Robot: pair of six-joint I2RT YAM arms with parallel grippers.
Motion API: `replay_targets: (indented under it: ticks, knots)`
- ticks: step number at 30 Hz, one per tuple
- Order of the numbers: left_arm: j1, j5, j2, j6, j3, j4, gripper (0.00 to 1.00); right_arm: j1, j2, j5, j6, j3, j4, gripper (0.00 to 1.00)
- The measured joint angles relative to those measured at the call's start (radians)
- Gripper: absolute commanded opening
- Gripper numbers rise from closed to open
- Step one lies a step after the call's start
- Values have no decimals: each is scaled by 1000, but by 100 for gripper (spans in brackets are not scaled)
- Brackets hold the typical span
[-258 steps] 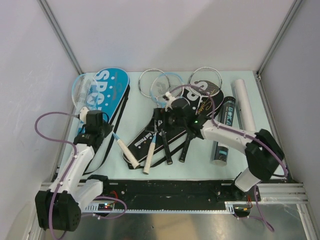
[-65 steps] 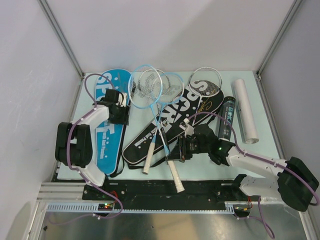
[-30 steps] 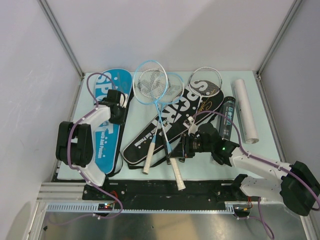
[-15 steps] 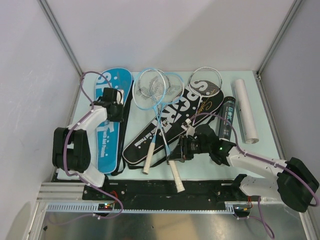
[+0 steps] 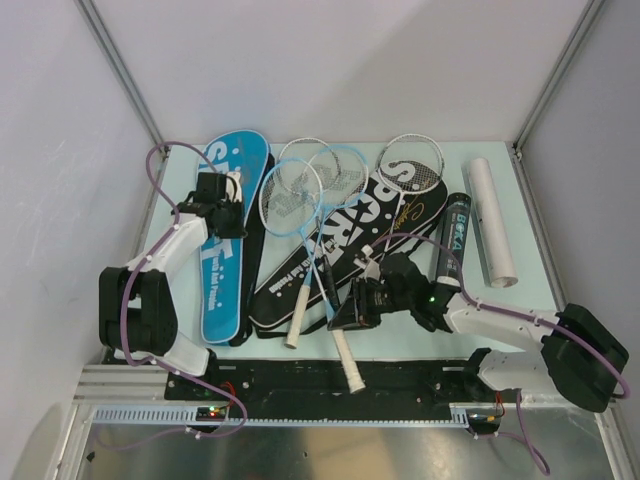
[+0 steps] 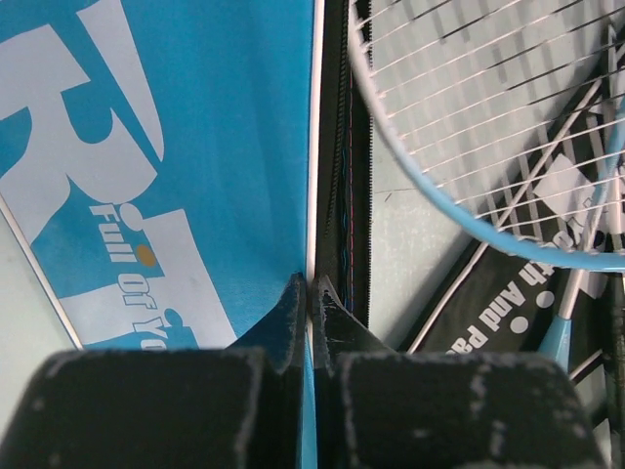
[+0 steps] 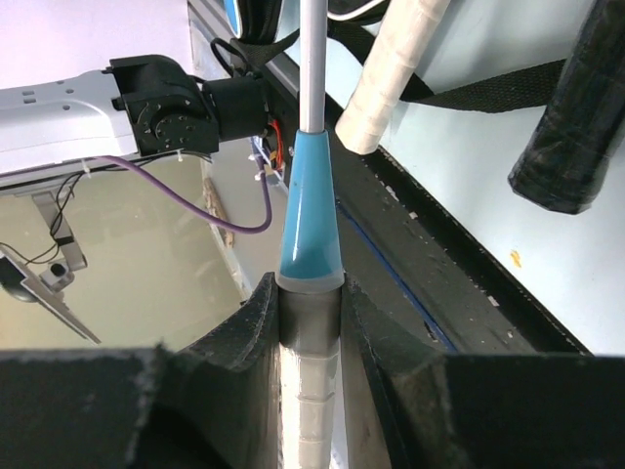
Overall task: Pack up the badminton gear
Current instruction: Place the racket in the racket bag.
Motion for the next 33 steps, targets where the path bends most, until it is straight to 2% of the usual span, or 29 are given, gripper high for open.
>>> replay_targets:
  ticks: [14,33]
  knots:
    - [21,70,-14,-49,0,18,0,67,224,-85,90,44,198,0]
    - [69,171,-77,-257,-68,71,0,6,723,-46,72,555,232,0]
